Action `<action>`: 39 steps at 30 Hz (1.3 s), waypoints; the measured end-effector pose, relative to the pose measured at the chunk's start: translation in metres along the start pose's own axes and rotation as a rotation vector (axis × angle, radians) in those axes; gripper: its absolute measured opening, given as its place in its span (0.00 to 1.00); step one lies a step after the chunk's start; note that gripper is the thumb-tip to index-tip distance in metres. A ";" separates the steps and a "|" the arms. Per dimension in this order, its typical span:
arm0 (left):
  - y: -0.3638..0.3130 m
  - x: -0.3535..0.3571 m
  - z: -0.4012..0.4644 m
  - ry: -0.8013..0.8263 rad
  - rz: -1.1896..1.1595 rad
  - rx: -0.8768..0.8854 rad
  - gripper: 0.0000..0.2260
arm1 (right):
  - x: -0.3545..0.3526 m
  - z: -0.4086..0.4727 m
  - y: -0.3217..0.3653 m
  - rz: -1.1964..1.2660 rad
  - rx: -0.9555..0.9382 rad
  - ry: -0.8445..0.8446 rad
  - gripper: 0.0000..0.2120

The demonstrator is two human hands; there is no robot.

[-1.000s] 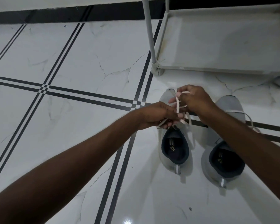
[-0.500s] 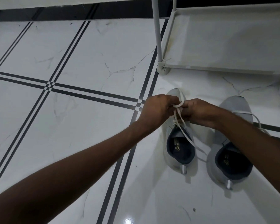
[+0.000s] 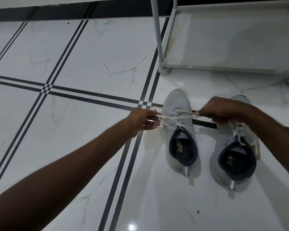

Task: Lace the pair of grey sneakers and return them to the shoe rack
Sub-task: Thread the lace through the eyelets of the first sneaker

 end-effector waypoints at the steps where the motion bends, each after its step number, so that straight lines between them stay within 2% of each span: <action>1: 0.001 -0.003 0.001 -0.028 0.017 -0.014 0.08 | -0.011 -0.002 0.001 -0.284 0.001 -0.073 0.19; 2: 0.004 -0.006 0.001 -0.046 0.026 -0.041 0.08 | -0.019 -0.004 0.001 -0.490 0.011 -0.119 0.17; 4: 0.012 -0.011 0.000 -0.058 0.103 -0.106 0.09 | -0.030 -0.009 -0.004 -0.734 0.059 -0.179 0.15; 7: 0.022 -0.019 0.006 -0.063 0.459 -0.127 0.12 | -0.032 -0.012 -0.002 -0.941 0.018 -0.353 0.12; 8: 0.020 -0.022 0.010 -0.090 0.601 -0.076 0.16 | -0.027 -0.012 0.006 -0.976 -0.055 -0.421 0.14; 10: 0.001 -0.024 0.013 -0.224 0.866 0.148 0.23 | -0.008 -0.010 0.024 -0.969 -0.240 -0.461 0.15; 11: -0.012 -0.017 0.009 -0.253 0.938 0.294 0.24 | 0.004 -0.008 0.030 -0.917 -0.310 -0.418 0.13; 13: -0.027 0.008 0.000 -0.151 1.003 0.499 0.20 | 0.031 -0.004 0.034 -0.771 -0.367 -0.260 0.09; 15: -0.024 0.031 -0.004 -0.038 1.012 0.530 0.15 | 0.050 -0.001 0.029 -0.683 -0.352 -0.159 0.04; 16: -0.019 0.038 -0.004 -0.034 1.005 0.518 0.13 | 0.054 0.000 0.027 -0.666 -0.359 -0.143 0.03; 19: -0.013 0.040 -0.001 -0.096 0.925 0.478 0.08 | 0.053 0.003 0.019 -0.584 -0.354 -0.135 0.10; 21: -0.011 0.035 0.001 -0.028 0.773 0.449 0.06 | 0.048 0.003 0.016 -0.354 -0.306 -0.150 0.10; 23: -0.011 0.030 0.001 0.055 0.572 0.420 0.07 | 0.049 0.002 0.009 -0.006 -0.194 -0.103 0.13; 25: -0.013 0.027 0.001 0.036 0.553 0.434 0.08 | 0.054 0.003 -0.002 0.182 -0.071 -0.017 0.16; 29: -0.013 0.016 0.008 -0.037 0.714 0.455 0.06 | 0.049 0.000 -0.009 0.000 -0.126 0.102 0.17; 31: -0.001 0.011 0.013 -0.027 0.692 0.396 0.06 | 0.041 0.000 -0.018 0.028 -0.099 0.150 0.17; 35: 0.024 0.007 0.016 0.007 0.650 0.276 0.05 | 0.028 0.001 -0.027 -0.039 -0.095 0.130 0.18; 39: 0.034 0.003 0.019 0.004 0.620 0.219 0.05 | 0.029 0.001 -0.027 -0.224 -0.149 0.066 0.19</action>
Point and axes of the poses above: each hand's wrist, its own z-axis towards the middle knuckle, its own x-axis out of the palm, y = z × x, the point moved 7 cm from there along z, towards the middle knuckle, and after that the axes turned 13 degrees about z, right-handed, at the moved point
